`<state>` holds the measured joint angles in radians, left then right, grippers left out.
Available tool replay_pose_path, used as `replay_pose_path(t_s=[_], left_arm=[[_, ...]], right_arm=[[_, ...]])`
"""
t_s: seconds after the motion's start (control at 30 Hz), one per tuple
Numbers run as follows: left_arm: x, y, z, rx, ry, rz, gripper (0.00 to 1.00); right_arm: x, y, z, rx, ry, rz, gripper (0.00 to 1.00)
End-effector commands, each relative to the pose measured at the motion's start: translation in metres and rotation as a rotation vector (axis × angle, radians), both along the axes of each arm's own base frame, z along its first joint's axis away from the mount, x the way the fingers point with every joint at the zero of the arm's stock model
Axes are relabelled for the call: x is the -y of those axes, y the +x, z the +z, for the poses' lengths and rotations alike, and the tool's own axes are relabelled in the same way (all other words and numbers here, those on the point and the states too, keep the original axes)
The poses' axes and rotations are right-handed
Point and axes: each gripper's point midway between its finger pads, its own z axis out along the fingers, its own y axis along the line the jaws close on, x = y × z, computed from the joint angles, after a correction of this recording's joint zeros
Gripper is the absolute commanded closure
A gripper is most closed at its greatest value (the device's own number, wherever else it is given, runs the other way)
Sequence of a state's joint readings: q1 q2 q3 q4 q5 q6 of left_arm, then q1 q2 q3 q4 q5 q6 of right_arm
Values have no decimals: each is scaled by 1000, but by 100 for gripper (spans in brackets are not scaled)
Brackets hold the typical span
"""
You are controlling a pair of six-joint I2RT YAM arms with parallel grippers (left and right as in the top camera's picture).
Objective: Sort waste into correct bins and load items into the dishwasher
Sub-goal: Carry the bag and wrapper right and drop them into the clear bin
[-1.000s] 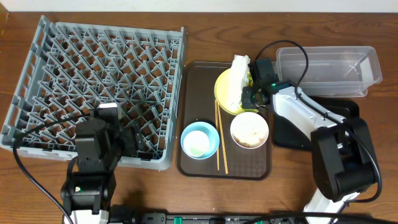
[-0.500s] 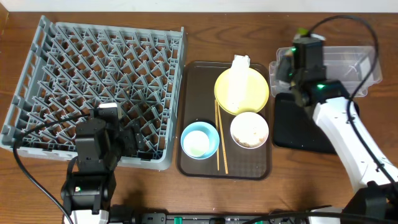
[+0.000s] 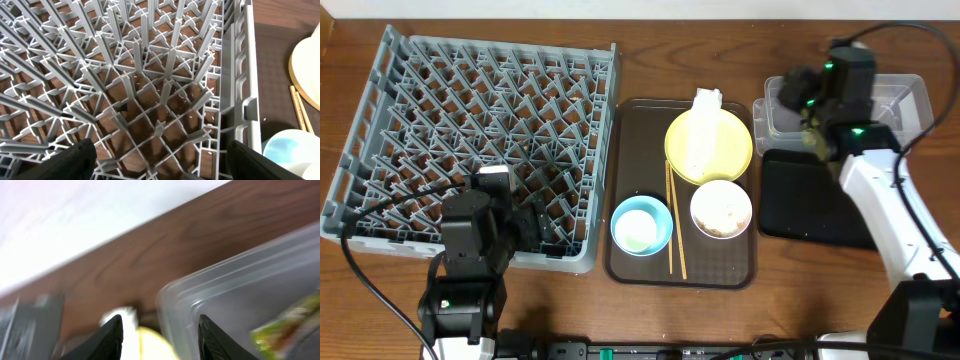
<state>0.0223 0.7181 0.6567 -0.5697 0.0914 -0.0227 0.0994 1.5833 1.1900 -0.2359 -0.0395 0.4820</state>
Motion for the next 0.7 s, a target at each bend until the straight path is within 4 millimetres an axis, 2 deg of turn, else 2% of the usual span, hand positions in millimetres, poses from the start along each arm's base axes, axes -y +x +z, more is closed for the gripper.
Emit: replay_pose_path(t_s=[0.0,0.07,0.17,0.27,0.43,0.53,0.67], left_arm=[[1,3,10,24,-4,-5,14],[1,2,10,23,-4,-5,14],[1,2,9,19,-4,-5,14],[1,1,8,15,-4,-5,13],[1,1,8,13,-4,-5,14],[1,1,8,13,-4,-5,14],[1,0,7,10,-4,-5,14]], right_arm=[[-56,-13,-10,-7,-118,287,52],[-63,-19,-24,-49,-193,285,50],[-69,-21,-47,-105,-282,256,42],[-93,-25,-79,-163,-292,301,38],[-117,-29,-126,-242,-286,337,34],[-126,-33,-148,-275,-298,361,33],[-132,-38,-173,-322,-313,376,38]])
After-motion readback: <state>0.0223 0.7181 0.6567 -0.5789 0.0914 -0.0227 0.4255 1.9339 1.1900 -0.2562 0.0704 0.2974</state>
